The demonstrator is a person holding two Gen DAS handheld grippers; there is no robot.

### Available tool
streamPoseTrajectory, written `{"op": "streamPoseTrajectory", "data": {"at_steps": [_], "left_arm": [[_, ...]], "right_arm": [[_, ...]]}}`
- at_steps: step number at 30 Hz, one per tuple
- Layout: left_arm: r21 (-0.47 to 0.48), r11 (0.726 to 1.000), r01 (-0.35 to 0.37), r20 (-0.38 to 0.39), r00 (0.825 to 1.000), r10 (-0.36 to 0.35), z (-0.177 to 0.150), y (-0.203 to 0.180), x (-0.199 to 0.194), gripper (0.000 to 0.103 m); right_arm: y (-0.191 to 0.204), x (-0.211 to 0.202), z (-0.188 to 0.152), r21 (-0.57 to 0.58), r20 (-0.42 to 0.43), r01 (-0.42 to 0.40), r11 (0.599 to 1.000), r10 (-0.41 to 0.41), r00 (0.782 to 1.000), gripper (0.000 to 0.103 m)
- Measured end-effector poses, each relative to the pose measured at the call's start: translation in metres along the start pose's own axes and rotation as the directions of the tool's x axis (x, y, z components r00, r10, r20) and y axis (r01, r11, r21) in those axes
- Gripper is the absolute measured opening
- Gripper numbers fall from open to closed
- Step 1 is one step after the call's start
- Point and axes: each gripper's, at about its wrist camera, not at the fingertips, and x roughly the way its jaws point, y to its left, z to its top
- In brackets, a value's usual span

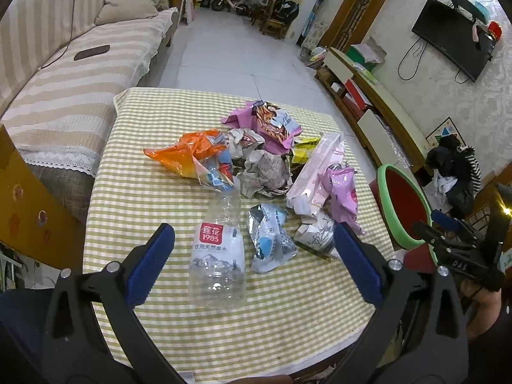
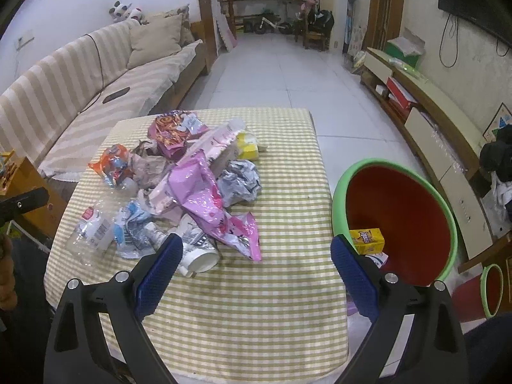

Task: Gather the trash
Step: 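Move both tools back over the table, then grasp the clear water bottle with left tool while right tool grasps pink bag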

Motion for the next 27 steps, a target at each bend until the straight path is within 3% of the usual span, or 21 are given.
{"op": "streamPoseTrajectory", "data": {"at_steps": [8, 15, 19, 27], "left_arm": [[-0.031, 0.999, -0.038, -0.025, 0.999, 0.037, -0.008, 0.016, 0.003, 0.098], [0.016, 0.996, -0.091, -0.076, 0.993, 0.092, -0.021, 0.01, 0.021, 0.098], [-0.002, 0.991, -0.131, -0.134, 0.982, 0.129, -0.033, 0.016, 0.038, 0.098], [0.026, 0.988, -0.15, -0.184, 0.971, 0.152, -0.035, 0.015, 0.06, 0.098]], "right_arm": [[0.03, 0.016, -0.003, -0.086, 0.001, -0.042, 0.995, 0.042, 0.999, 0.09], [0.024, 0.047, 0.003, -0.048, -0.021, -0.116, 0.992, 0.115, 0.993, 0.088], [0.024, 0.067, 0.002, -0.032, -0.039, -0.15, 0.988, 0.148, 0.988, 0.085], [0.02, 0.087, 0.0, -0.002, -0.071, -0.169, 0.986, 0.168, 0.983, 0.077]]}}
